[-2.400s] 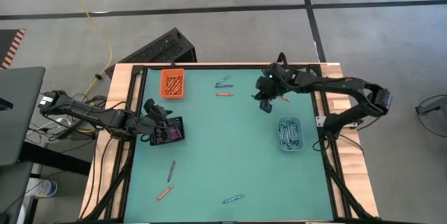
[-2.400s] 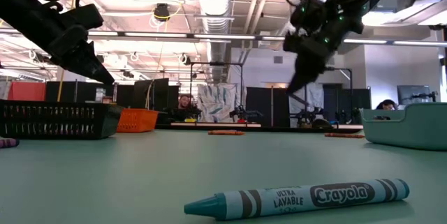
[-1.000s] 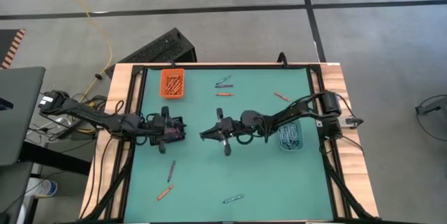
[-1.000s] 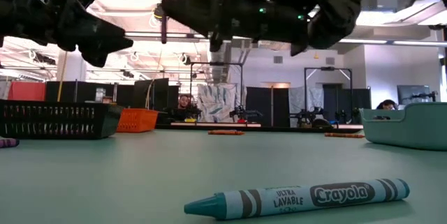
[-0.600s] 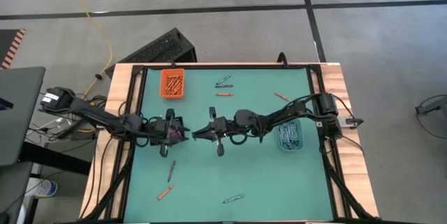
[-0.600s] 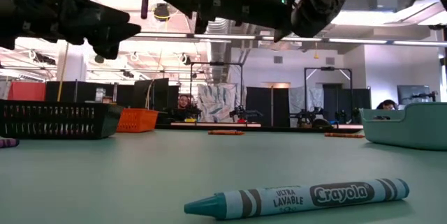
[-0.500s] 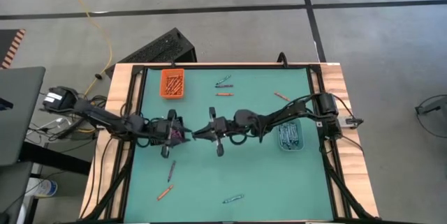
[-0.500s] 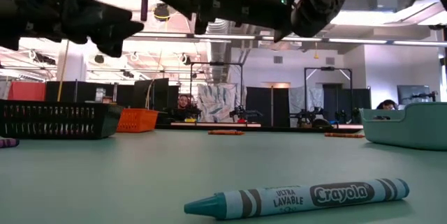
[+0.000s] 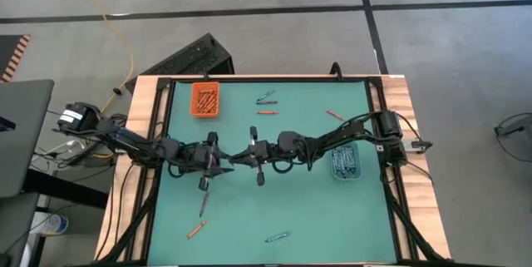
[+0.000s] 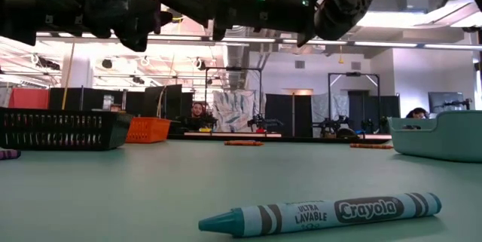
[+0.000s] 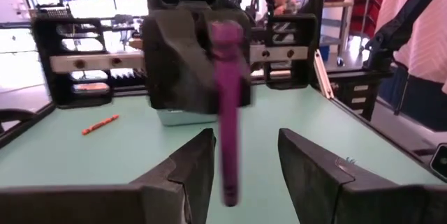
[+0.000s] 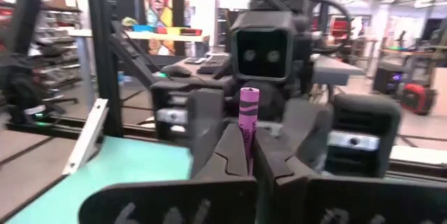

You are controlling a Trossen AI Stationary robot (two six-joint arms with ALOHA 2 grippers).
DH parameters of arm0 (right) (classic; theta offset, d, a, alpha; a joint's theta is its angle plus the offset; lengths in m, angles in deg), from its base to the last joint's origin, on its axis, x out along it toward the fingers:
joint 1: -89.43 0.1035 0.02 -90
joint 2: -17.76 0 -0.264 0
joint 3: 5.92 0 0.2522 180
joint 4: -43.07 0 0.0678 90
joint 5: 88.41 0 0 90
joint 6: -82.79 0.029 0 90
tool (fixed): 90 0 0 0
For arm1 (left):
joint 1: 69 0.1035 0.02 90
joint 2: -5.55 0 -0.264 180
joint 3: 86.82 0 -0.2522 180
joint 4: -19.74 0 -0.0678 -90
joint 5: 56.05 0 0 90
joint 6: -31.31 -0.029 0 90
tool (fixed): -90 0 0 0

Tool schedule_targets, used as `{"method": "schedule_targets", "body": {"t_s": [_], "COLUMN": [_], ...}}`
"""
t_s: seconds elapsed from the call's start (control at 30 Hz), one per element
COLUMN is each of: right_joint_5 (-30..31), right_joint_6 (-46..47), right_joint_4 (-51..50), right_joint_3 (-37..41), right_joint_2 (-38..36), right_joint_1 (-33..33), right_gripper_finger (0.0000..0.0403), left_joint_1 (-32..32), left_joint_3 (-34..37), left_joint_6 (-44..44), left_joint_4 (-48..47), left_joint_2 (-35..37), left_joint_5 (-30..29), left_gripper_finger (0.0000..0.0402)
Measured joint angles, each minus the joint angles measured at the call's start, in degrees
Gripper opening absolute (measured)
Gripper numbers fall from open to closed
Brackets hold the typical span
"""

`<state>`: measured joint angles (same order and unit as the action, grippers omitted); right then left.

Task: Sort crayons
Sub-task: Put the violet crayon into the black bin

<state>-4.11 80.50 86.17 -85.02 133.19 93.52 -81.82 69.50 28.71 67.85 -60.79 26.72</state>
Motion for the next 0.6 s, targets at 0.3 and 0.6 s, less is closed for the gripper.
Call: {"method": "schedule_targets", "body": {"t_s": [0.3,0.6], "right_joint_5": [2.8,1.3], "right_joint_6": [-0.3,-1.2], "right_joint_4": [0.1,0.0], "right_joint_3": [0.0,0.0], "right_joint_2": [0.0,0.0], "right_joint_1": [0.1,0.0], "right_gripper_finger": [0.0001,0.0002], "left_joint_1": [0.0,0.1], "left_joint_3": [-0.8,-0.8], "left_joint_6": [0.1,-1.8], "left_joint_4": [-1.0,-1.8], "left_joint_2": [-1.2,-1.1], "left_joint_5": [0.5,-2.0], "left_gripper_finger": [0.0125,0.0014]}}
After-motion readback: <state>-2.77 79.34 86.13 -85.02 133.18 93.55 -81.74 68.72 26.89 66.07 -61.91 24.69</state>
